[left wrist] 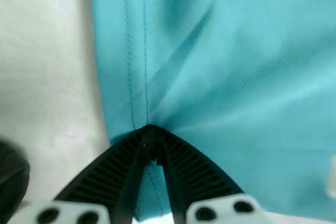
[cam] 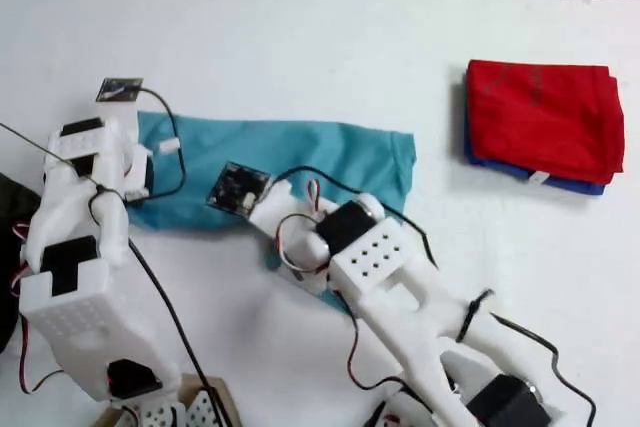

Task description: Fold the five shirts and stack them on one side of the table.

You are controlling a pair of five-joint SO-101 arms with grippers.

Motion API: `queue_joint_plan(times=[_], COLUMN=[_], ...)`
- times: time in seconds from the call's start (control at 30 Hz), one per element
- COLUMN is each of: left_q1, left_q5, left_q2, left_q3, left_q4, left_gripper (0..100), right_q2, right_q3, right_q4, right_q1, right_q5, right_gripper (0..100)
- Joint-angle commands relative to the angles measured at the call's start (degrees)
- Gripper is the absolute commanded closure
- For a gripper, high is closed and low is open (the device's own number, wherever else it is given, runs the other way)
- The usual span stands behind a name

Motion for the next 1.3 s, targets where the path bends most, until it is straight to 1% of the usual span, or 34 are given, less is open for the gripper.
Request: queue_joint_plan(times=[0.0,0.1,0.2,0.4,0.53,0.67,0.77,0.87,1.03,1.13,1.27], left_q1=[0.8,0.8,0.8,0.8,0.7,-0.6,-1.9,-2.6,-2.5,-2.5,-2.5], left_q5=[0.4,0.4,0.4,0.4,0.6,0.3,-0.3,-3.8,-4.9,-4.9,-5.3], left_q2=[0.0,0.0,0.0,0.0,0.0,0.2,0.2,0.1,0.0,0.0,0.1], left_q3=[0.1,0.1,0.1,0.1,-0.4,-2.9,-4.9,-6.3,-11.0,-13.6,-14.5], left_q4=[-1.2,-1.2,-1.2,-1.2,-1.3,-1.9,-1.7,-1.0,6.5,9.4,9.6], left_gripper=[98,98,98,98,98,98,98,98,98,98,98], right_q2=[-1.2,2.8,7.8,16.6,17.1,17.5,17.5,17.5,15.9,11.5,2.8], right_q3=[3.3,7.6,9.1,8.8,8.4,6.6,6.3,6.3,5.8,4.7,2.0], right_q4=[-2.6,-8.3,-11.6,-11.9,-12.1,-12.4,-12.4,-12.6,-12.7,-9.7,-4.6], right_q1=[2.0,6.8,11.7,18.6,21.7,24.2,24.4,24.3,23.8,21.2,14.6], right_q5=[0.1,0.2,4.0,9.6,12.9,13.7,13.7,13.7,13.3,13.1,6.7], right_gripper=[87.5,87.6,87.6,87.6,87.6,87.6,87.6,87.6,87.6,87.5,87.2])
